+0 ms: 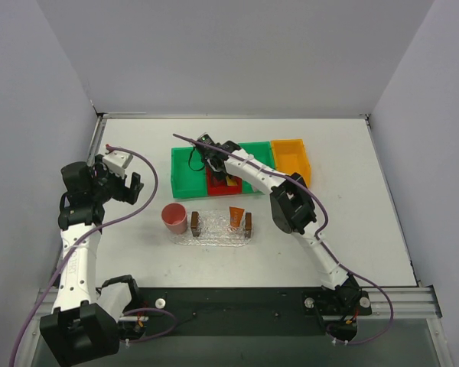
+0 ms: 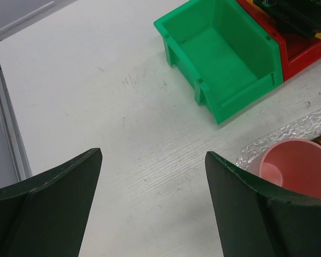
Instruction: Prepare toiletry sets of a toothbrush and toothpaste on the tray
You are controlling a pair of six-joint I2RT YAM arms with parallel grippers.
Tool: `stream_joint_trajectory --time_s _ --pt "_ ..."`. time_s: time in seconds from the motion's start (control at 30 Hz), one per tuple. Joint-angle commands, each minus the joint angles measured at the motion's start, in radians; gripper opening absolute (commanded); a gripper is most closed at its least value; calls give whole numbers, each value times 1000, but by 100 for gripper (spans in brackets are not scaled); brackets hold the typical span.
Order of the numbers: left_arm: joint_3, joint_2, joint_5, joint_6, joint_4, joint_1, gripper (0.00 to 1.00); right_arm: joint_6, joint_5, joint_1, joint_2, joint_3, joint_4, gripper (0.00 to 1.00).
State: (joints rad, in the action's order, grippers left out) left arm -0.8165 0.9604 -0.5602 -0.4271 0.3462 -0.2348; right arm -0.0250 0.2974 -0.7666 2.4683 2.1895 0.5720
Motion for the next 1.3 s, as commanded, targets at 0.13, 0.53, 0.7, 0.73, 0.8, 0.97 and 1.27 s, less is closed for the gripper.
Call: stream_joint_trajectory --time_s 0.13,0.53,0.7,0.73,0.8,0.97,1.27 --pt "-9 6 -38 -12 -46 -11 89 19 -32 3 -5 24 46 19" --pt "-24 21 -55 -9 -41 -11 89 23 -43 13 -81 27 51 4" --pt "-27 24 -56 -10 -32 -11 89 22 -43 16 -103 36 54 1" --pt "-29 27 -55 -10 -32 -11 89 25 -43 15 -107 36 54 1" --pt "-29 28 -60 -10 -33 -11 89 25 -47 15 -118 36 55 0" --pt "-30 31 -63 -7 -32 -11 89 25 -46 15 -135 49 58 0" --pt "-32 31 -67 -13 -32 -12 89 25 -58 16 -180 70 69 0"
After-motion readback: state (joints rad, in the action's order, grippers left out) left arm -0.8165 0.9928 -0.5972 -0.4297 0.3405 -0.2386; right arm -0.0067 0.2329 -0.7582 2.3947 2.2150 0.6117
